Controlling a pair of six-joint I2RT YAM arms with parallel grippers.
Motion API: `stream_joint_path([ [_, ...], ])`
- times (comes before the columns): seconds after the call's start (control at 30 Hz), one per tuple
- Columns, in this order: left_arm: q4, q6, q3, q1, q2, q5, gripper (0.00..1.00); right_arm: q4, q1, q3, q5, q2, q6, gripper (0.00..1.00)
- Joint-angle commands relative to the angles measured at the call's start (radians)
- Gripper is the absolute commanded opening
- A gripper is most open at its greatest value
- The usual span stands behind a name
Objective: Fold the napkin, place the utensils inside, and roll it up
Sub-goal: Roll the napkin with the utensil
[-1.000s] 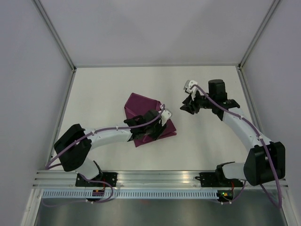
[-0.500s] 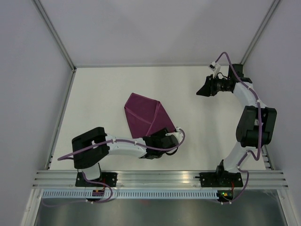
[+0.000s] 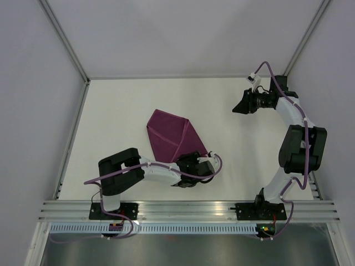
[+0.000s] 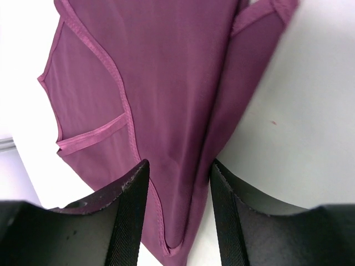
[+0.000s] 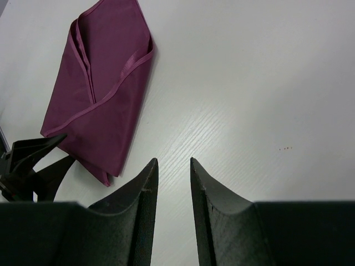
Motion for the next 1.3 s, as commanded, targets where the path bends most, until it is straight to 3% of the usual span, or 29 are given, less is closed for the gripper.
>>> stream_joint_path([
  [0.0, -0.004, 0.044, 0.033, 0.021, 0.037, -0.027, 0.53, 0.0, -0.006, 0.023, -0.003, -0.002, 0.01, 0.35],
  [0.37, -0.009, 0.018, 0.018, 0.055, 0.03, -0.003, 0.51, 0.033, -0.006, -0.004, 0.017, -0.022, 0.021, 0.35],
  [0.83, -0.076, 0.018, 0.01, 0.053, -0.021, 0.192, 0.52, 0.018, -0.004, -0.018, 0.029, -0.041, -0.004, 0.35],
  [1.07, -0.125, 0.004, 0.018, 0.073, 0.029, 0.162, 0.55, 0.023, -0.006, -0.023, 0.026, -0.039, -0.004, 0.35],
  [1.27, -0.144, -0.011, 0.031, 0.095, 0.08, 0.146, 0.51, 0.029, -0.006, -0.029, 0.026, -0.036, 0.001, 0.34],
])
